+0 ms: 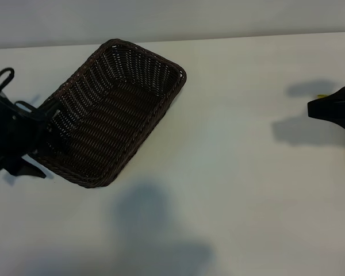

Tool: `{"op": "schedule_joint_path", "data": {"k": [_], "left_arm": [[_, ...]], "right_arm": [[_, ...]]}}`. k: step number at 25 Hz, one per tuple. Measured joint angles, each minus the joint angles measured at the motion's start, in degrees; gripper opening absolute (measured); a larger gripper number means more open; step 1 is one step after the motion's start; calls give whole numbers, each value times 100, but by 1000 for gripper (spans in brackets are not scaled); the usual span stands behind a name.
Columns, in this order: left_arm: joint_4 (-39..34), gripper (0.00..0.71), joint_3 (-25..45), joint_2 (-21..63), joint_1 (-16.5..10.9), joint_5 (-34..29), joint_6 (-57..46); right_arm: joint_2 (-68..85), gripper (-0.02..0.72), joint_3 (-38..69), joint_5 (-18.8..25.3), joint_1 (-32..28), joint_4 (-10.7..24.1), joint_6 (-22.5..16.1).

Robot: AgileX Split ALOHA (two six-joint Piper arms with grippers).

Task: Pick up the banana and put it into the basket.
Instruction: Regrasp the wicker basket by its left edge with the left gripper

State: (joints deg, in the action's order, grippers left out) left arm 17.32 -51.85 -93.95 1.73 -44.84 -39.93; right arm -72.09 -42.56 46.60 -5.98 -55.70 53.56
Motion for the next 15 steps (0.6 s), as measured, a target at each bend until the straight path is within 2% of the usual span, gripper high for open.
{"op": "schedule_joint_path", "data": {"k": [10, 15], "left_arm": [[386, 536, 878, -4, 0, 1556, -121], [392, 448, 954, -12, 0, 1856, -122]], "right_arm": [[0, 515, 0, 0, 0, 0, 0], [0, 514, 0, 0, 0, 0, 0]]}}
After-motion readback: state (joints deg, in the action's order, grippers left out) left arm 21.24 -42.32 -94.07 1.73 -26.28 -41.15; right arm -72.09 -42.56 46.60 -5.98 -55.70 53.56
